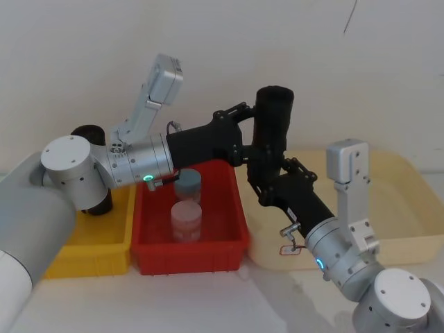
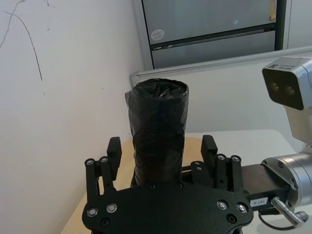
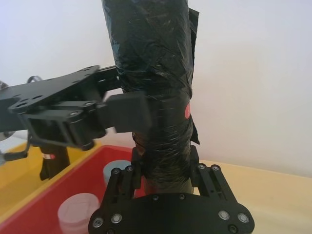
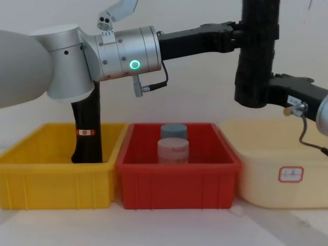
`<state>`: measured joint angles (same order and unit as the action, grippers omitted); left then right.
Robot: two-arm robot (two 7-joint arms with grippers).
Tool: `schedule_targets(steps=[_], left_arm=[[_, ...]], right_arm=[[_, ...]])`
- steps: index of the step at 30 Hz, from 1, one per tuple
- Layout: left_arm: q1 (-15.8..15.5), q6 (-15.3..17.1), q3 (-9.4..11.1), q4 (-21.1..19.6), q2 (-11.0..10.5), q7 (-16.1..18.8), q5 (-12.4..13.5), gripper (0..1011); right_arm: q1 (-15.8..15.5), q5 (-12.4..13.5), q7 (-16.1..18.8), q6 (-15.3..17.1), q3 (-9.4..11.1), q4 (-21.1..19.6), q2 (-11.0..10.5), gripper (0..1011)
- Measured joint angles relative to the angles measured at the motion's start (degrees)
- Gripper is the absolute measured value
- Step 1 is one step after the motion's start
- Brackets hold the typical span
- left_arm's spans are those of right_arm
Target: Pick up the garbage bag with the one hand and transfer it to the other hand.
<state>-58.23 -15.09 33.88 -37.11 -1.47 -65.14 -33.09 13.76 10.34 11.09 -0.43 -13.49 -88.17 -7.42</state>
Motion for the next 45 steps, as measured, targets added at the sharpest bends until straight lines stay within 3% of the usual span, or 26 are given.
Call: schedule_targets(steps=[16, 26, 40, 45], left_arm=[[0.0, 0.0, 0.0, -0.01, 0.0, 0.0, 0.0, 1002], [0.0, 0.0, 0.0, 0.0, 0.0, 0.0, 0.0, 1002], [0.01, 0.0, 0.0, -0.04, -0.02, 0.0, -0.01, 1002], [0.53, 0.12, 0.0, -1.24, -0.46, 0.63, 0.0, 1002]], right_arm=[[-0.05, -0.06, -2.39, 0.67, 3.61, -0.01, 0.0, 528], [0.16, -1.6, -5.34, 2.39, 5.64, 0.55, 0.18, 529], [0.42, -3.4, -7.5, 5.09, 7.12, 0.79, 0.46, 913], [-0.34, -3.6, -7.33, 5.59, 7.33, -0.61, 0.37, 1000]])
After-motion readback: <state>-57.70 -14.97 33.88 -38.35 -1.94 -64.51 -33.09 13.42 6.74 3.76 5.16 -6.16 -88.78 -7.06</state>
